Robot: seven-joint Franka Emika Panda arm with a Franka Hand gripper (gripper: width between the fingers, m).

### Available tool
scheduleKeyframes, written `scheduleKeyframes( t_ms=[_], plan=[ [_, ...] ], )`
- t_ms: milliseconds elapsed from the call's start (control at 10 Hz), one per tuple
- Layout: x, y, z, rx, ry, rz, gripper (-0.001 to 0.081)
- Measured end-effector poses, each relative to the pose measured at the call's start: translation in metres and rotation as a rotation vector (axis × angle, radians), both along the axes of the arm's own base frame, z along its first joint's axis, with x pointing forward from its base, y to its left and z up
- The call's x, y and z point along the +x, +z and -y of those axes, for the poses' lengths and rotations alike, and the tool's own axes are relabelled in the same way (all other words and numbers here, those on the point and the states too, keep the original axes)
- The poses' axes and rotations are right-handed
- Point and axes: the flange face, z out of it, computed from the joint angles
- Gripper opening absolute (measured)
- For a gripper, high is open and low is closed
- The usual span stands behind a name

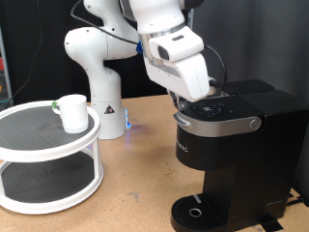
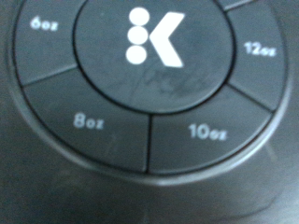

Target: Make a cup of coffee with the keurig machine

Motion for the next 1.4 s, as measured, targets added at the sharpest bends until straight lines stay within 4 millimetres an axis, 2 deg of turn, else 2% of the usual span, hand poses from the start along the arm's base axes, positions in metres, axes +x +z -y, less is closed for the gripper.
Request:
scheduleKeyframes(
  t_ms=[100,500,800,1000,1300,1400],
  plan=[
    [-0.001,-0.006,0.001,-0.003,-0.004,0.000,0.0007],
    [-0.001,-0.008,0.002,-0.002,-0.011,0.008,0.0007],
    [0.002,-0.001,0.001,0.107,-0.042,0.030,0.0007],
    [0.005,0.018,0.000,0.192,-0.055,0.047,0.0007],
    [0.005,0.059,-0.001,0.242,-0.027,0.049,0.0007],
    [0.006,0.063,0.000,0.249,-0.022,0.038,0.0007]
  ],
)
